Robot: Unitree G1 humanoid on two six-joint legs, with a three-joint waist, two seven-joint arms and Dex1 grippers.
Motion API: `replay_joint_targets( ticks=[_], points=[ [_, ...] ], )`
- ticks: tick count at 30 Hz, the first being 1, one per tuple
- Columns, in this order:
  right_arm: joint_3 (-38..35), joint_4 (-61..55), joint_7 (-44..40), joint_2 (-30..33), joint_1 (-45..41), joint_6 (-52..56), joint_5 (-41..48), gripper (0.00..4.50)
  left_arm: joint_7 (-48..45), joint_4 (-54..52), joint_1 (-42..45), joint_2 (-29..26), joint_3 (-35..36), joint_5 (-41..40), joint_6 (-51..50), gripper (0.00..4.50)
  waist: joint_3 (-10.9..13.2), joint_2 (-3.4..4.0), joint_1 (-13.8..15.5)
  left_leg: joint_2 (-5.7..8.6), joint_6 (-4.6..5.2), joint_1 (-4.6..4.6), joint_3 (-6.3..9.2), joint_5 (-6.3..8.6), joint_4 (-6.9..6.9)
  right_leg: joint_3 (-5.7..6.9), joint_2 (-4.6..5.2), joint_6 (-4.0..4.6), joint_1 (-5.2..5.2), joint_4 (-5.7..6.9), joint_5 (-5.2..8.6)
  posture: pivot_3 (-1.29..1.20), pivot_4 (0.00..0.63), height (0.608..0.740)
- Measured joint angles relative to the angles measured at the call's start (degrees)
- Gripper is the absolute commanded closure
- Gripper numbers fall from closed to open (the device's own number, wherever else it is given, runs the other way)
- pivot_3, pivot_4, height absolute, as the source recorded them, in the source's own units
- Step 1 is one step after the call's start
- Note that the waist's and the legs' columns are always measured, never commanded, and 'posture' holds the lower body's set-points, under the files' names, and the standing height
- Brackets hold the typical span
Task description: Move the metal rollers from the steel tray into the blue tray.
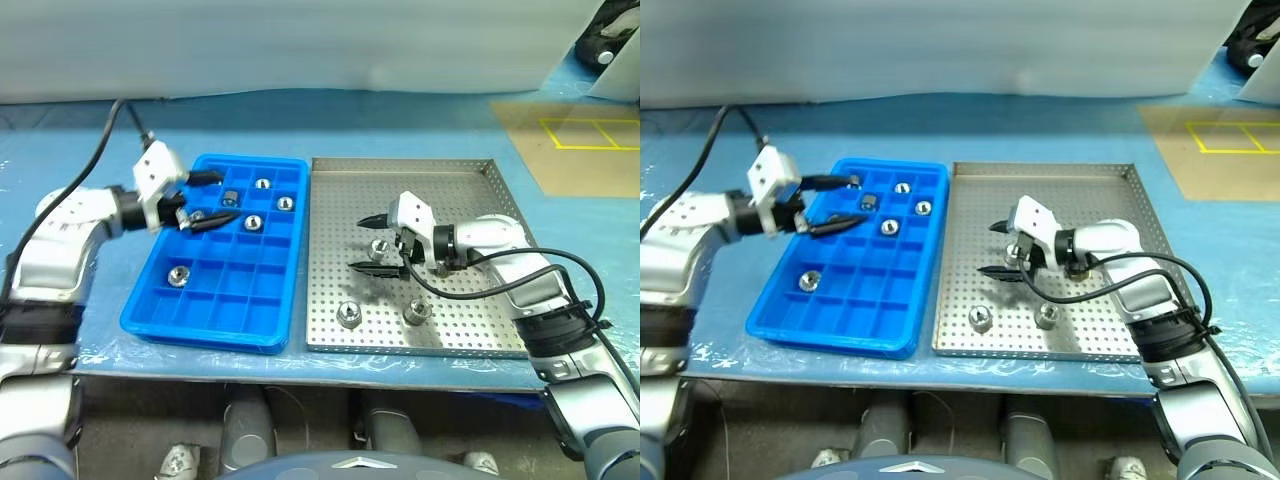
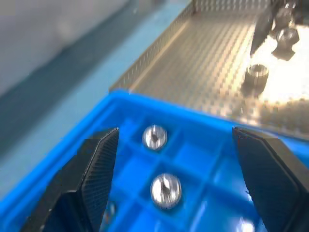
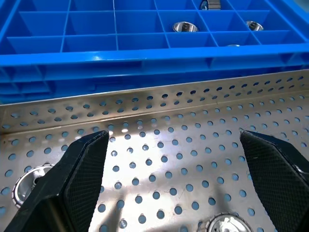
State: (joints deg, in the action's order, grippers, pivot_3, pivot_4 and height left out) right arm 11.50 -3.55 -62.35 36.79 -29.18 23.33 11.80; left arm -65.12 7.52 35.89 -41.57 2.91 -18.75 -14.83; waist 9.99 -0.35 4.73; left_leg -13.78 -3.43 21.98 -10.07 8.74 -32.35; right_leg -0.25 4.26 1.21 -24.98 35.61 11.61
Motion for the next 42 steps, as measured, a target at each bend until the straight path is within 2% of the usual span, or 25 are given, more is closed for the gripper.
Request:
replay_joint_targets(
  ticks=[4, 10, 19, 27, 35, 42],
  points=[
    [-2.44, -4.48, 2.39, 1.34, 3.92, 2.69, 0.57, 0.00, -1.41, 10.84, 8.55, 8.33, -6.16, 3.45, 5.75, 0.57, 0.00, 0.00, -1.00, 0.04, 0.00, 0.02, 0.00, 0.00, -0.11, -0.07, 0.00, -0.01, 0.02, -0.02, 0.00, -0.30, 0.150, 0.740],
    [-8.58, -12.49, 6.35, 4.54, 10.17, 7.58, 2.23, 0.00, -4.93, 29.85, 16.92, 19.93, -12.92, 9.05, 16.02, 0.57, -0.01, -0.03, -2.82, 0.05, 0.04, 0.13, 0.01, 0.02, -0.11, -0.10, -0.05, -0.02, 0.01, -0.21, -0.01, -0.46, 0.150, 0.740],
    [-16.16, -25.09, 13.06, 5.98, 22.49, 15.17, 5.21, 0.00, -6.28, 53.59, 25.34, 30.73, -16.01, 16.32, 28.44, 0.57, -0.01, -0.04, -5.88, 0.11, 0.40, 0.09, -0.01, 0.23, -0.16, -0.16, -0.06, -0.24, 0.30, -0.74, -0.16, -0.61, 0.150, 0.740],
    [-20.02, -29.74, 16.99, 6.83, 26.86, 18.22, 6.73, 0.00, -7.61, 59.78, 26.92, 34.10, -16.71, 20.69, 32.58, 0.57, -0.01, -0.03, -7.35, 0.17, 0.65, 0.13, -0.02, 0.38, -0.30, -0.15, -0.02, -0.26, 0.43, -0.92, -0.18, -0.65, 0.150, 0.740],
    [-20.10, -30.78, 18.96, 6.90, 28.01, 18.49, 7.50, 0.00, 0.73, 64.76, 26.92, 36.12, -17.96, 26.54, 32.35, 0.57, -0.01, -0.04, -8.43, 0.21, 0.84, 0.22, -0.01, 0.50, -0.49, -0.09, 0.07, -0.27, 0.51, -0.96, -0.17, -0.65, 0.150, 0.740],
    [-20.10, -30.79, 20.05, 7.19, 28.52, 18.46, 7.70, 0.00, 3.30, 65.55, 26.92, 36.91, -18.26, 29.15, 31.84, 0.57, -0.02, -0.03, -9.01, 0.21, 0.89, 0.24, -0.01, 0.53, -0.54, -0.06, 0.08, -0.28, 0.52, -0.98, -0.17, -0.66, 0.150, 0.740]
  ],
)
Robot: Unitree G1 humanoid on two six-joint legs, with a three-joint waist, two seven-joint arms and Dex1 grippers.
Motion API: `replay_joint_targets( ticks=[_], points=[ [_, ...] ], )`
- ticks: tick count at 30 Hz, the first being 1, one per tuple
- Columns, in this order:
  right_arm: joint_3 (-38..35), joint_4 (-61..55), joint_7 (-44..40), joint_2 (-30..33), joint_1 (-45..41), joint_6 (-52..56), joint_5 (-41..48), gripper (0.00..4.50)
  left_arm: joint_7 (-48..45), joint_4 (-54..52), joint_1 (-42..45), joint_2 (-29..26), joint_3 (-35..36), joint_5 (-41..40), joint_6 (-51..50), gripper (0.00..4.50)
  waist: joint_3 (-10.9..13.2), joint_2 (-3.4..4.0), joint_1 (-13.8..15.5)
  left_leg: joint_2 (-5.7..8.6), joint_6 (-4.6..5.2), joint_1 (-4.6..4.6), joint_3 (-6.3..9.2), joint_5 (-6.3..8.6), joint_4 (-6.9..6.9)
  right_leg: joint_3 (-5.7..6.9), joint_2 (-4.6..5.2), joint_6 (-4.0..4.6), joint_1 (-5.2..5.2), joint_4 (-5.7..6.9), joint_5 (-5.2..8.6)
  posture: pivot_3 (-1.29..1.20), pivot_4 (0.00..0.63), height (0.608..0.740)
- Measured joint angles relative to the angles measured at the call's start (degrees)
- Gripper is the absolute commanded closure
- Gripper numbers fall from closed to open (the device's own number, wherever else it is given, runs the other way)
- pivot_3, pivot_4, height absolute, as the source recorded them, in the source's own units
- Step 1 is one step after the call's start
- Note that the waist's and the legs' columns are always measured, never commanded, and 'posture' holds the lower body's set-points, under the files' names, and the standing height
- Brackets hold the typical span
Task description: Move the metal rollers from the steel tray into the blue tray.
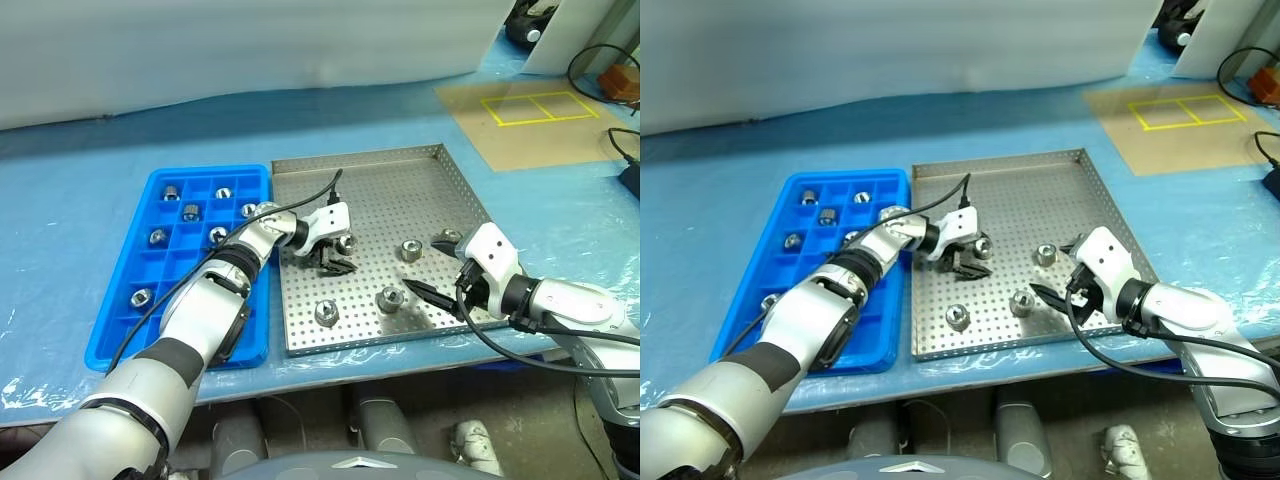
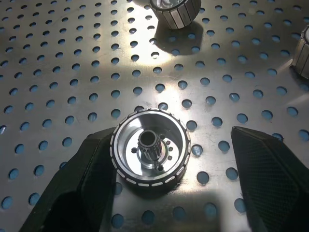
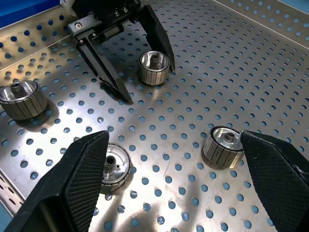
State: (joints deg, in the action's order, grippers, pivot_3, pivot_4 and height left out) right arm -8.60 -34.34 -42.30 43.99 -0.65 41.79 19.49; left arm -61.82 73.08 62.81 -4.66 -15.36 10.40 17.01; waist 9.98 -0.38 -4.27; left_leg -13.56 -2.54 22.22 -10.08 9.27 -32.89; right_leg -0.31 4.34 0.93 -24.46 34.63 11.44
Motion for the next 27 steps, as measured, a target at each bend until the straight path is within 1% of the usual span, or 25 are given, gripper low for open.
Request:
replay_joint_targets(
  ticks=[3, 5, 7, 8, 10, 11, 12, 17, 23, 27],
  points=[
    [0.00, 0.00, 0.31, 0.00, 0.05, -0.02, 0.03, 0.00, 0.40, 0.15, 0.00, 0.20, 0.14, 0.07, -0.05, 1.16, 0.00, 0.00, 0.00, 0.03, 0.02, 0.00, 0.00, 0.01, -0.02, 0.00, 0.02, -0.01, 0.02, -0.03, 0.00, -0.65, 0.150, 0.740],
    [0.00, 0.00, 0.54, 0.00, 0.18, -0.05, 0.03, 0.00, 0.75, 0.17, 0.00, 0.18, 0.14, 0.24, -0.04, 1.76, 0.00, 0.00, 0.00, 0.03, 0.03, 0.00, 0.00, 0.02, -0.03, 0.00, 0.02, -0.01, 0.03, -0.03, 0.01, -0.65, 0.150, 0.740],
    [0.00, 0.00, 0.75, 0.01, 0.20, -0.08, 0.04, 0.00, 1.30, 0.17, 0.00, 0.18, 0.15, 0.59, -0.01, 1.76, 0.00, 0.00, -0.01, 0.02, 0.03, 0.00, 0.00, 0.02, -0.03, 0.00, 0.02, -0.02, 0.03, -0.03, 0.01, -0.65, 0.150, 0.740],
    [0.00, 0.00, 0.82, 0.03, 0.19, -0.09, 0.04, 0.00, 1.43, 0.16, 0.00, 0.18, 0.19, 0.64, 0.00, 2.00, 0.00, 0.00, -0.01, 0.02, 0.03, 0.00, 0.00, 0.02, -0.03, 0.01, 0.02, -0.02, 0.03, -0.03, 0.01, -0.65, 0.150, 0.740],
    [0.01, 0.00, 0.85, 0.12, 0.16, -0.14, 0.04, 0.00, 1.03, 0.17, 0.00, 0.16, 0.48, 0.64, -0.01, 2.35, 0.00, 0.00, -0.02, 0.02, 0.03, 0.00, 0.00, 0.02, -0.03, 0.01, 0.02, -0.04, 0.03, -0.04, 0.02, -0.64, 0.150, 0.740],
    [0.01, 0.00, 0.85, 0.15, 0.08, -0.17, 0.05, 0.00, 0.67, 0.19, 0.00, 0.15, 0.54, 0.64, -0.05, 2.66, 0.00, 0.00, -0.01, 0.02, 0.03, 0.01, 0.00, 0.02, -0.03, 0.01, 0.02, -0.04, 0.03, -0.05, 0.03, -0.64, 0.150, 0.740],
    [0.03, 0.01, 0.83, 0.20, -0.10, -0.21, 0.05, 0.00, 0.63, 0.20, 0.00, 0.13, 0.59, 0.66, -0.16, 2.78, 0.00, 0.00, -0.02, 0.02, 0.04, 0.01, 0.00, 0.03, -0.02, 0.01, 0.02, -0.04, 0.03, -0.06, 0.02, -0.64, 0.150, 0.740],
    [0.28, 0.03, 0.71, 0.40, -0.87, -0.55, 0.19, 0.00, 2.14, 0.21, -0.01, -0.03, 0.94, 0.86, -0.09, 2.78, 0.00, 0.00, -0.01, 0.02, 0.05, 0.02, 0.00, 0.04, -0.02, 0.02, 0.02, -0.03, 0.03, -0.06, 0.02, -0.62, 0.150, 0.740],
    [1.73, 2.23, -0.57, 0.68, -3.54, -1.56, 0.19, 0.00, -0.35, -0.07, -0.27, -1.55, 3.95, -1.17, 0.02, 2.78, 0.01, -0.01, 0.22, 0.01, 0.05, 0.03, 0.00, 0.04, 0.03, 0.03, 0.03, -0.02, 0.02, -0.09, 0.01, -0.55, 0.150, 0.740],
    [4.76, 5.32, -2.03, 0.70, -6.84, -3.23, -0.10, 0.00, -5.19, -5.97, -0.50, -3.99, 6.67, -5.17, 0.04, 2.78, 0.02, -0.02, 0.43, 0.01, 0.04, 0.03, 0.00, 0.03, 0.11, 0.05, 0.04, 0.00, 0.01, -0.10, 0.00, -0.46, 0.150, 0.740]
  ],
)
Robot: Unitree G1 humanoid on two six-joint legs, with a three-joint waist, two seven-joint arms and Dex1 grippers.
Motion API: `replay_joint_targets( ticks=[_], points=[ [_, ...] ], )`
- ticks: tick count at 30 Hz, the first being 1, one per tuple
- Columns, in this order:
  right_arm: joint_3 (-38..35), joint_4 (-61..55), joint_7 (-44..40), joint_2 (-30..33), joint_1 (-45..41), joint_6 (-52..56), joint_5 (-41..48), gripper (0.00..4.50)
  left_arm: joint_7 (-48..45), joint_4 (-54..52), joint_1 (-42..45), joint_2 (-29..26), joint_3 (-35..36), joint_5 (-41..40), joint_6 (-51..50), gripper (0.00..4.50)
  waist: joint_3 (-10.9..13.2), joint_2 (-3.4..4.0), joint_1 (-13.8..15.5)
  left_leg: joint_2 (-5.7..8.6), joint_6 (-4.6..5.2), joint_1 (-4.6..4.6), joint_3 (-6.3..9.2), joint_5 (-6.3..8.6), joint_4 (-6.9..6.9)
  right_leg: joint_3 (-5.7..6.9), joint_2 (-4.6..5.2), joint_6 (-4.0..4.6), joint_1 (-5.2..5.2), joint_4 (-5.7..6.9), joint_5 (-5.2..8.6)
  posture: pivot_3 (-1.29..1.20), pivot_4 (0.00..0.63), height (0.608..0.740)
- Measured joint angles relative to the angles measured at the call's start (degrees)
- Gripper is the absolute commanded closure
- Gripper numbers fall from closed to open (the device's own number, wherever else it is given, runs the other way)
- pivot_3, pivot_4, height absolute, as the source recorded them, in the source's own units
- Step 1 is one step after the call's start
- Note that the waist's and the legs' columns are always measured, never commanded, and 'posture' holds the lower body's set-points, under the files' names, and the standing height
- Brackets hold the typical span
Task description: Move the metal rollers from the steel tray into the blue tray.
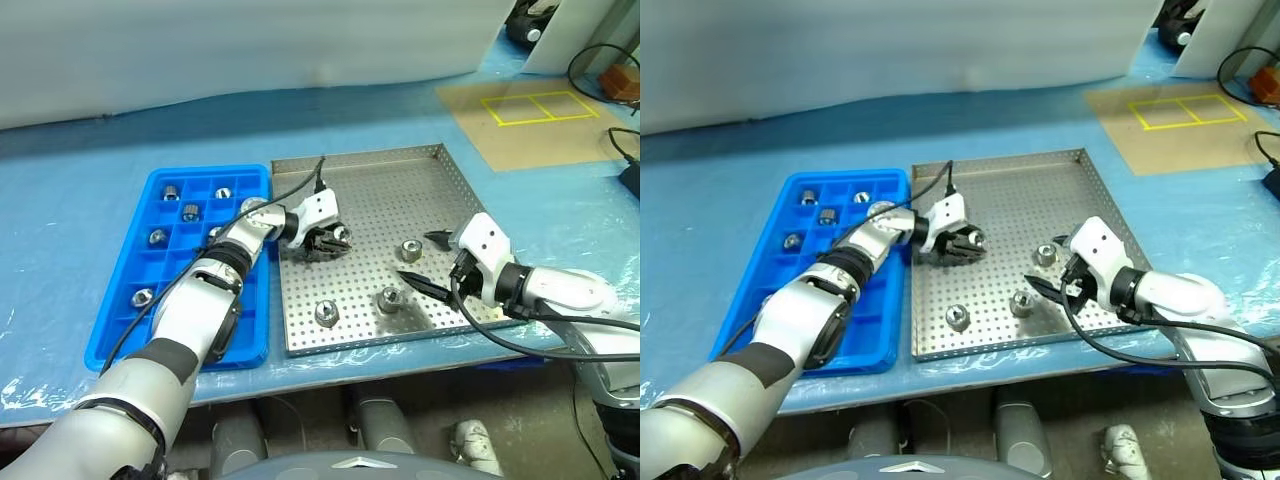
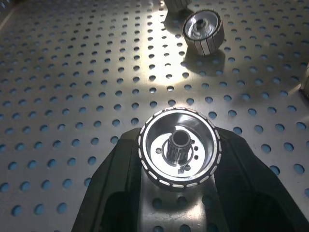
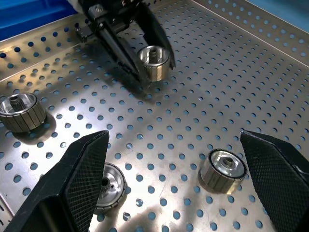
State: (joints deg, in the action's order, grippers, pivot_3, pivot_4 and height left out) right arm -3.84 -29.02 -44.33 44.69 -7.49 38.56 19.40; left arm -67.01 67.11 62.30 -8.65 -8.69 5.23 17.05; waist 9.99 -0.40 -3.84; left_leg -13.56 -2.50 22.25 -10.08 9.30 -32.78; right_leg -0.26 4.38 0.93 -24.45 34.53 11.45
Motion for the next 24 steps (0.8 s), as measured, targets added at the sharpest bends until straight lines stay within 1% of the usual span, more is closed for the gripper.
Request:
replay_joint_targets(
  ticks=[2, 4, 5, 7, 9, 11, 14, 16, 18, 20, 21, 24],
  points=[
    [1.75, 2.39, -0.90, -0.10, -2.32, -1.33, -0.39, 0.00, -3.84, -6.53, -0.57, -1.75, 1.97, -3.67, -2.28, 2.78, 0.01, -0.01, 0.11, -0.01, -0.01, 0.00, 0.00, -0.01, 0.04, 0.01, 0.01, 0.01, -0.02, 0.00, 0.00, -0.41, 0.150, 0.740],
    [4.09, 5.50, -1.95, -0.80, -5.44, -3.13, -0.91, 0.00, -7.44, -17.61, -2.87, -4.53, 3.98, -8.58, -8.30, 2.78, 0.01, 0.00, 0.10, -0.05, -0.05, -0.08, -0.02, -0.02, 0.13, -0.01, 0.03, 0.02, -0.03, 0.02, -0.01, -0.36, 0.150, 0.740],
    [4.85, 6.48, -2.32, -1.21, -6.30, -3.82, -1.18, 0.00, -8.44, -21.48, -3.88, -5.69, 4.58, -10.27, -11.09, 2.78, 0.01, 0.01, 0.19, -0.09, -0.07, -0.08, -0.02, -0.04, 0.16, 0.02, 0.03, 0.03, -0.04, 0.03, 0.00, -0.32, 0.150, 0.740],
    [7.81, 10.39, -3.89, -2.48, -9.45, -6.17, -2.14, 0.00, -9.72, -35.08, -8.96, -10.37, 5.98, -14.91, -20.34, 2.78, 0.01, 0.03, 0.26, -0.12, -0.25, -0.19, -0.04, -0.15, 0.43, 0.05, 0.00, 0.09, -0.13, 0.08, 0.03, -0.28, 0.150, 0.740],
    [9.76, 13.63, -5.14, -3.53, -11.57, -7.88, -3.01, 0.00, -9.40, -44.10, -13.82, -14.69, 7.05, -17.02, -25.83, 2.78, 0.02, 0.07, 0.66, -0.17, -0.38, -0.18, -0.04, -0.23, 0.56, 0.07, -0.05, 0.14, -0.26, 0.15, 0.06, -0.21, 0.150, 0.740],
    [11.96, 17.33, -6.86, -4.96, -14.19, -9.90, -3.81, 0.00, -7.62, -51.39, -19.79, -19.56, 8.42, -17.58, -29.28, 2.78, 0.05, 0.13, 1.40, -0.22, -0.51, -0.15, -0.03, -0.31, 0.64, 0.14, -0.09, 0.19, -0.36, 0.21, 0.09, -0.16, 0.150, 0.740],
    [14.65, 22.68, -9.52, -7.14, -18.20, -13.21, -5.28, 0.00, -4.42, -58.03, -27.28, -25.69, 11.47, -18.06, -32.82, 2.78, 0.10, 0.17, 2.94, -0.24, -0.57, -0.07, -0.03, -0.34, 0.65, 0.19, -0.08, 0.20, -0.45, 0.27, 0.09, -0.07, 0.150, 0.740],
    [16.39, 26.70, -11.36, -9.02, -21.42, -15.49, -6.24, 0.00, -2.57, -62.69, -32.52, -30.15, 15.69, -19.74, -35.42, 2.78, 0.12, 0.15, 3.73, -0.24, -0.58, -0.03, -0.03, -0.34, 0.64, 0.19, -0.07, 0.21, -0.50, 0.29, 0.09, -0.05, 0.150, 0.740],
    [17.04, 29.70, -12.73, -9.89, -23.21, -17.30, -7.06, 0.00, -0.92, -65.33, -35.15, -33.12, 18.92, -20.84, -37.03, 2.78, 0.13, 0.17, 4.97, -0.24, -0.58, -0.02, -0.02, -0.35, 0.65, 0.21, -0.07, 0.21, -0.50, 0.30, 0.09, -0.02, 0.150, 0.740],
    [17.68, 32.25, -13.98, -10.92, -24.84, -18.78, -7.62, 0.00, 0.91, -67.80, -37.28, -34.64, 21.48, -22.00, -38.09, 2.78, 0.14, 0.18, 6.56, -0.20, -0.58, -0.02, -0.02, -0.35, 0.65, 0.23, -0.01, 0.21, -0.46, 0.29, 0.09, 0.01, 0.150, 0.740],
    [18.23, 33.25, -14.76, -11.62, -25.80, -19.48, -7.97, 0.00, 1.70, -68.75, -38.80, -35.22, 22.34, -22.30, -38.50, 2.78, 0.13, 0.18, 6.91, -0.19, -0.58, -0.03, -0.03, -0.34, 0.63, 0.22, 0.00, 0.21, -0.45, 0.30, 0.09, 0.01, 0.150, 0.740],
    [18.71, 35.27, -16.35, -12.47, -27.18, -21.09, -8.48, 0.00, 3.10, -69.51, -42.89, -35.68, 22.62, -22.92, -39.28, 2.78, 0.13, 0.18, 8.01, -0.20, -0.59, -0.03, -0.03, -0.35, 0.62, 0.23, 0.00, 0.21, -0.44, 0.32, 0.09, 0.01, 0.150, 0.740]
  ],
)
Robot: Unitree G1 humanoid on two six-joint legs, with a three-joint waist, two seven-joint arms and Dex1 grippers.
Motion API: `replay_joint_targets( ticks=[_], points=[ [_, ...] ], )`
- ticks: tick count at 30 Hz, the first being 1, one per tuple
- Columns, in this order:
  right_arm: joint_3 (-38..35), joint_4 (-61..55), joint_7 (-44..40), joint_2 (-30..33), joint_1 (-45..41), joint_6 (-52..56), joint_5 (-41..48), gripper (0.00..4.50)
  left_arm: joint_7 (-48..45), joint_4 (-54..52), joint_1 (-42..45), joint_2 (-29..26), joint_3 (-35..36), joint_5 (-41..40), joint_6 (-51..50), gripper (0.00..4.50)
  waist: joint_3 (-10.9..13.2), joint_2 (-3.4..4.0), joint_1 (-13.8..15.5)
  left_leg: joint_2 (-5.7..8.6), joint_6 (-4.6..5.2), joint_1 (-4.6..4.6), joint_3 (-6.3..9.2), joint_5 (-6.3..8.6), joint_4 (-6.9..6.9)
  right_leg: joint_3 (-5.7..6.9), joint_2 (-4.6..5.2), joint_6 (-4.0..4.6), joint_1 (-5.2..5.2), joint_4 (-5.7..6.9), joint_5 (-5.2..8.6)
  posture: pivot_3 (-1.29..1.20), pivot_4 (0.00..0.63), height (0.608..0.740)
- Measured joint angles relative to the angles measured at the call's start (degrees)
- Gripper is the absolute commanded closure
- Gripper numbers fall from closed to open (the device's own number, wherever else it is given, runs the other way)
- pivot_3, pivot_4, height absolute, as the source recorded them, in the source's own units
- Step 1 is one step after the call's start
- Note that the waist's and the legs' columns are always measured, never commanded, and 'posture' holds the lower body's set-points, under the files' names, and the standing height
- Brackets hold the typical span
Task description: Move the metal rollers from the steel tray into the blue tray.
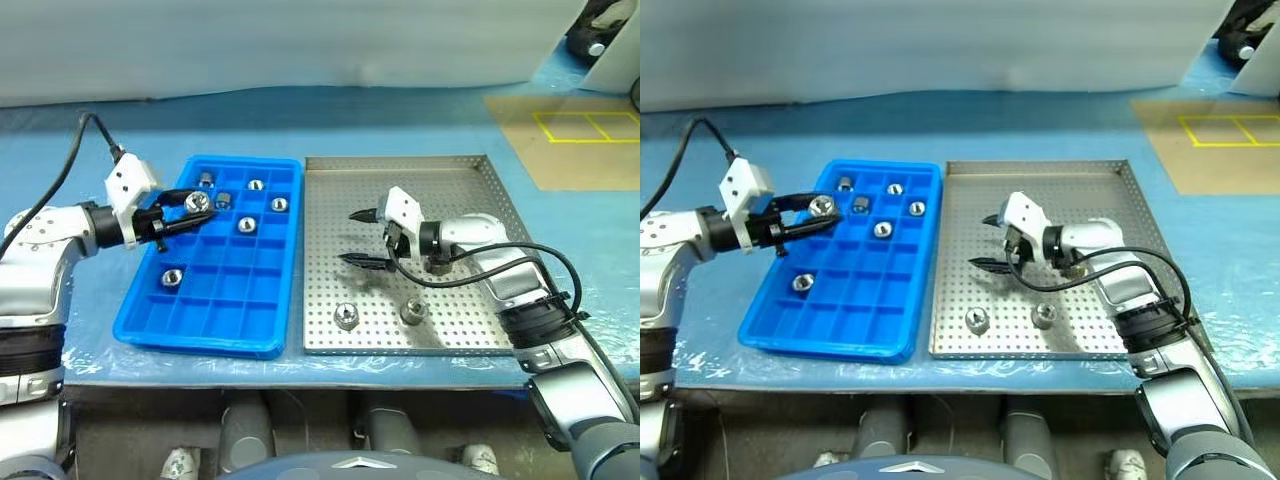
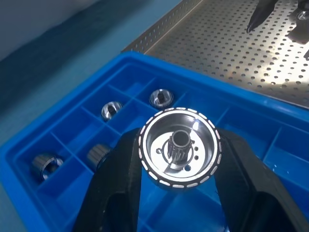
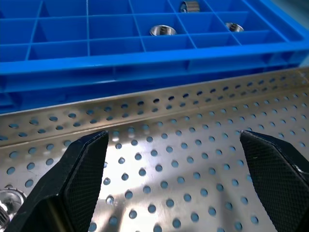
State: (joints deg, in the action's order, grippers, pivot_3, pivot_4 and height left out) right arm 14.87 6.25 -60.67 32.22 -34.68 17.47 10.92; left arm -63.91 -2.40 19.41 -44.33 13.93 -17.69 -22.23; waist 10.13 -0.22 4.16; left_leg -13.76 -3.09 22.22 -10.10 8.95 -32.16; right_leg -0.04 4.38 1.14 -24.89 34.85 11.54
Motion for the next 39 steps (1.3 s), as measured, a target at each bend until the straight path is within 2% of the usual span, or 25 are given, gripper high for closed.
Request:
replay_joint_targets(
  ticks=[3, 15, 22, 26, 33, 39],
  points=[
    [0.00, 0.99, -0.95, -0.04, -0.13, -0.81, -0.60, 0.00, 1.08, 0.38, -2.27, -0.09, -1.06, 0.24, -0.05, 2.78, 0.00, 0.00, 0.55, -0.02, -0.04, 0.00, 0.02, -0.03, 0.00, 0.01, -0.01, 0.00, -0.01, 0.05, 0.00, 0.01, 0.150, 0.740],
    [-0.18, 0.57, -1.59, 0.78, 0.69, -0.76, -1.10, 0.00, 3.74, 6.32, -1.47, 0.39, -6.71, 1.66, 2.94, 2.78, 0.00, -0.01, -0.02, -0.03, -0.13, -0.05, 0.02, -0.08, 0.01, -0.05, -0.07, 0.00, -0.06, 0.13, 0.00, -0.04, 0.150, 0.740],
    [-0.58, -0.53, -0.53, 1.04, 1.92, -0.20, -1.12, 0.00, 4.94, 10.34, -0.01, 0.47, -9.07, 4.43, 6.31, 0.40, -0.01, -0.01, -0.21, -0.03, -0.17, -0.08, 0.02, -0.10, 0.01, -0.06, -0.07, 0.00, -0.06, 0.17, 0.00, -0.06, 0.150, 0.740],
    [-0.71, -1.20, -0.17, 1.13, 2.29, 0.17, -1.11, 0.00, 5.64, 11.54, 1.85, 1.11, -9.53, 4.87, 6.95, 0.40, -0.01, -0.02, -0.18, -0.03, -0.19, -0.08, 0.02, -0.11, 0.00, -0.06, -0.07, 0.00, -0.06, 0.19, 0.00, -0.07, 0.150, 0.740],
    [-1.21, -2.73, 0.82, 1.39, 3.40, 0.87, -1.05, 0.00, 5.91, 8.84, 10.11, 5.33, -9.99, 2.22, 6.07, 0.40, -0.01, -0.02, -0.24, -0.01, -0.23, -0.09, 0.02, -0.14, -0.05, -0.09, -0.07, 0.00, -0.06, 0.25, 0.00, -0.12, 0.150, 0.740],
    [-4.03, -6.36, 2.24, 3.64, 5.93, 3.12, -0.92, 0.00, 3.77, 11.20, 19.06, 12.23, -14.74, 0.95, 5.79, 0.40, -0.01, -0.02, -0.39, 0.02, -0.29, -0.10, 0.02, -0.18, -0.10, -0.16, -0.08, -0.01, -0.06, 0.29, -0.01, -0.23, 0.150, 0.740]
  ],
)
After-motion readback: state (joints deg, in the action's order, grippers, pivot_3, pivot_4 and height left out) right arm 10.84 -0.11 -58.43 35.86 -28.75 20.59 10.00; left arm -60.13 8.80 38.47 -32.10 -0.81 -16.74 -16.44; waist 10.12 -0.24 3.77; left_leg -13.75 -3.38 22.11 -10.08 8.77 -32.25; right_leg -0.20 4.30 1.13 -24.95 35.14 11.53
